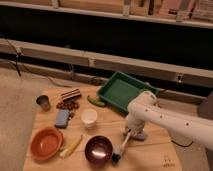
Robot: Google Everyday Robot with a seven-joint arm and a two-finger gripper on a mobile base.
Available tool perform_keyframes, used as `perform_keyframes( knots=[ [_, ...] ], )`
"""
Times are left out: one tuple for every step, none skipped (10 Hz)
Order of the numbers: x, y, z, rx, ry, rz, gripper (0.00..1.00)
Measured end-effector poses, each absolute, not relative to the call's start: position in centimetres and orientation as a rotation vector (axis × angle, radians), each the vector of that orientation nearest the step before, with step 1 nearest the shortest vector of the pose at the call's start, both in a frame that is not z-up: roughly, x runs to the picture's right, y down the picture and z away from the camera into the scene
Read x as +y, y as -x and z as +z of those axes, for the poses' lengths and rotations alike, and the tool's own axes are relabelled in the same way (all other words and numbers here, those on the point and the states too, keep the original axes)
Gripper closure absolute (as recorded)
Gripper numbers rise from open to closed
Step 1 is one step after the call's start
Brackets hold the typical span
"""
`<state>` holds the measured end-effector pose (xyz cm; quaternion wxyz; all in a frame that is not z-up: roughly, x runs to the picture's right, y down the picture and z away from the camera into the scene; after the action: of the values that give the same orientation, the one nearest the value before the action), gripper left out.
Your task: Wipe table surface with brush
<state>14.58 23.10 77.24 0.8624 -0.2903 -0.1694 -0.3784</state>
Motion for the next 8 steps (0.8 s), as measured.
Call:
perform_keyframes(
  knots=[
    [22.2, -14.6, 76.0, -0.328, 0.593, -0.790, 1.00],
    [21.4, -14.8, 75.3, -0.312, 0.582, -0.787, 1.00],
    [20.3, -15.2, 74.5, -0.291, 0.567, -0.782, 1.00],
    [19.3, -15.9, 73.9, -0.265, 0.558, -0.772, 1.00],
    [18.9, -16.5, 73.9, -0.240, 0.557, -0.766, 1.00],
    [18.7, -17.1, 74.1, -0.221, 0.560, -0.762, 1.00],
    [18.5, -18.5, 74.3, -0.196, 0.568, -0.753, 1.00],
    [18.4, -20.1, 74.5, -0.167, 0.580, -0.741, 1.00]
  ],
)
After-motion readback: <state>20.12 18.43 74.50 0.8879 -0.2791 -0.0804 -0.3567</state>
